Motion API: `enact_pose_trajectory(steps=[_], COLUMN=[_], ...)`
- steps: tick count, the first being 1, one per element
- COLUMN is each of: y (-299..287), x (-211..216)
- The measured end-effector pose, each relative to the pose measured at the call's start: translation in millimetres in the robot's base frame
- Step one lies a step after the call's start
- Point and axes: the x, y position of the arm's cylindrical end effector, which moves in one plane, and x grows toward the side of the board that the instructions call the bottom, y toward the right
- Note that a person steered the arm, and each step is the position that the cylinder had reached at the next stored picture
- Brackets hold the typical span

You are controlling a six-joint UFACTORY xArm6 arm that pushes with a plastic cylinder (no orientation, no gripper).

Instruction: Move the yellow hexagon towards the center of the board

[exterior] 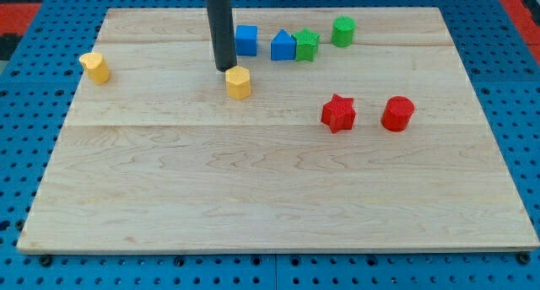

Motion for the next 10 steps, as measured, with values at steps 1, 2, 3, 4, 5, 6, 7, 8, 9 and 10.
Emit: enact_pose_trajectory(steps=[1,2,3,4,5,6,7,8,9,10], y=[5.9,23.9,38.5,29.9,18.6,11.1,9.5,0.3,-45.5,-106.9], x=[18.6,42.5,67.7,60.2,44.4,35.2,26.0,18.6,-22.3,-56.7])
